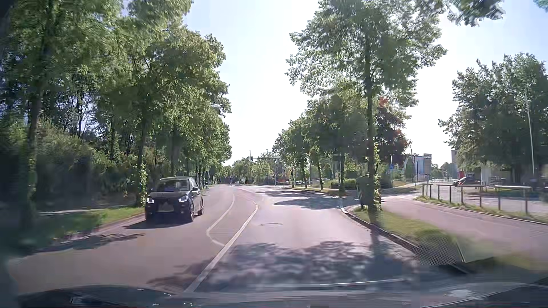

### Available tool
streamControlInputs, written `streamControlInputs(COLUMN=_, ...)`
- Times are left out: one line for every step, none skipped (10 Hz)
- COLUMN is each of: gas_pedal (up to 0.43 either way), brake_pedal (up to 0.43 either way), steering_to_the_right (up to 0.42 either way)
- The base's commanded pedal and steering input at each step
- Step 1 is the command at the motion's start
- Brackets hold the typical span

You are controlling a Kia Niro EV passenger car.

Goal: Follow the waypoints while adhering to traffic rules and regulations

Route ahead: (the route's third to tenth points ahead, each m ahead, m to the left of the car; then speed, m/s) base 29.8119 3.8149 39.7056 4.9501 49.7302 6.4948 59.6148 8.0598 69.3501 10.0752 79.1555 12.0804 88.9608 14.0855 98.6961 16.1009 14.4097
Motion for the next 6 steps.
streamControlInputs(gas_pedal=0.169, brake_pedal=0.012, steering_to_the_right=-0.015)
streamControlInputs(gas_pedal=0.169, brake_pedal=0.012, steering_to_the_right=-0.015)
streamControlInputs(gas_pedal=0.169, brake_pedal=0.012, steering_to_the_right=-0.015)
streamControlInputs(gas_pedal=0.169, brake_pedal=0.012, steering_to_the_right=-0.015)
streamControlInputs(gas_pedal=0.169, brake_pedal=0.012, steering_to_the_right=-0.015)
streamControlInputs(gas_pedal=0.169, brake_pedal=0.012, steering_to_the_right=-0.015)
